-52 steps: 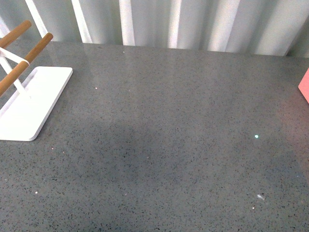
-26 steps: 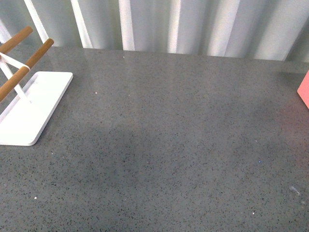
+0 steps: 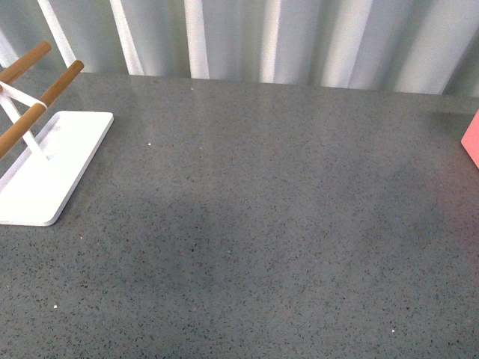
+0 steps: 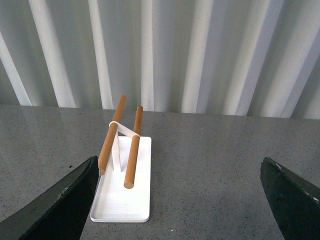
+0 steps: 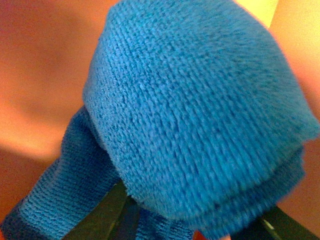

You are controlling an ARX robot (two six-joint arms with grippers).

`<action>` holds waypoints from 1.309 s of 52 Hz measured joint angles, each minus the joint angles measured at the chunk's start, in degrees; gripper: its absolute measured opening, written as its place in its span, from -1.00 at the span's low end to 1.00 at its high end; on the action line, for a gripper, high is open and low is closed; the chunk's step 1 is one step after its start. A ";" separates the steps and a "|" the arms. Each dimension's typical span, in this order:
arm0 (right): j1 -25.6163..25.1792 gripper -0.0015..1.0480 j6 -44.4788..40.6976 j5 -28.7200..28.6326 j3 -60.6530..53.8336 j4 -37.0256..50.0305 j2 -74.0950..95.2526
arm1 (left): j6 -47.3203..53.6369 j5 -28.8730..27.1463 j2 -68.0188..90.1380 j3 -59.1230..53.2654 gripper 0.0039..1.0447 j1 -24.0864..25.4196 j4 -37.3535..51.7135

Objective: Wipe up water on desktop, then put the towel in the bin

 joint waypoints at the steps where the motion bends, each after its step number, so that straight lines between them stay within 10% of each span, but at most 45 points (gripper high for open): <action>1: -0.02 -0.04 -0.02 -0.15 0.20 -0.13 -0.33 | 0.00 0.00 0.00 0.00 0.87 0.00 0.00; 16: 0.83 0.89 2.03 -4.31 2.80 -3.06 -7.06 | 0.00 0.02 0.00 0.00 0.87 0.00 0.00; 56: 17.20 0.86 39.17 -34.97 -18.36 10.58 -52.83 | 0.00 0.00 0.00 0.00 0.87 0.00 0.00; 64: 17.20 0.86 46.05 -32.70 -19.30 12.92 -52.57 | 0.00 0.00 -0.02 0.00 0.87 0.00 -0.02; 68: 21.05 0.58 53.44 -12.44 -25.40 23.39 -55.34 | 0.00 0.04 -0.02 0.00 0.87 0.00 -0.02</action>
